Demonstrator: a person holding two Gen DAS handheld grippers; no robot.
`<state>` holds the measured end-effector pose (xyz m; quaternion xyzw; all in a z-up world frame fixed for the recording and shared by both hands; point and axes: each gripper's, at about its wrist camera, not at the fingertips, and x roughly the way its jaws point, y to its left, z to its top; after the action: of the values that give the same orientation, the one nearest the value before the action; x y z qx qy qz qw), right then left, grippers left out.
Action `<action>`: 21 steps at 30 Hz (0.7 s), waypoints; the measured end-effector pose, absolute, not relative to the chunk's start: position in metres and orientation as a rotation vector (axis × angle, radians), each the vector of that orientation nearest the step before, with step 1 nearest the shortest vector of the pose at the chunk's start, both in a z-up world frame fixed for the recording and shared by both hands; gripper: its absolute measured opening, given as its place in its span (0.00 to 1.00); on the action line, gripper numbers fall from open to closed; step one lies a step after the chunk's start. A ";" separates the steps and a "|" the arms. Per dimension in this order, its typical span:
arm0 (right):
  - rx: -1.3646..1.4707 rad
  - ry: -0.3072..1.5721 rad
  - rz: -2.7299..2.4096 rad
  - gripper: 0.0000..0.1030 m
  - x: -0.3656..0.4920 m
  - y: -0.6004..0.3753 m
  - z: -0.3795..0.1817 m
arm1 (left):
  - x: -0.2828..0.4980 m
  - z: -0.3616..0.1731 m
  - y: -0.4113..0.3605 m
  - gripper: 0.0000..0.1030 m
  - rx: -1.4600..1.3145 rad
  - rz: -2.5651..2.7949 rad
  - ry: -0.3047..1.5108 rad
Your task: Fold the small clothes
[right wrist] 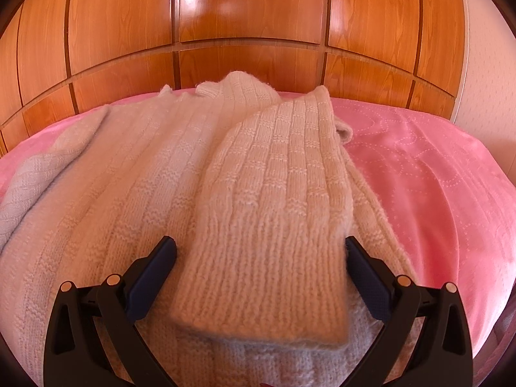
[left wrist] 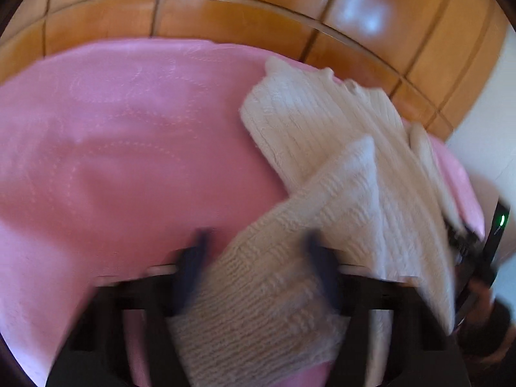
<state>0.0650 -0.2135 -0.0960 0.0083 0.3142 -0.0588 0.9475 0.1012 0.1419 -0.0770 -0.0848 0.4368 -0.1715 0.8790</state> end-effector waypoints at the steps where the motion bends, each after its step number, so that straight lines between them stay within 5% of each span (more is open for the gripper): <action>1: 0.019 0.639 -0.119 0.98 0.065 -0.214 -0.096 | 0.100 -0.077 0.143 0.12 -0.175 -0.362 0.924; 12: 0.031 0.633 -0.113 0.98 0.064 -0.215 -0.098 | 0.110 -0.006 0.233 0.09 -0.180 0.049 0.643; 21: 0.045 0.635 -0.108 0.98 0.064 -0.216 -0.099 | 0.185 -0.023 0.313 0.09 -0.018 0.557 0.736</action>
<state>0.0642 -0.2162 -0.0993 0.0220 0.3122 -0.0529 0.9483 0.1851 0.3127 -0.0232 -0.0089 0.3549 0.2689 0.8954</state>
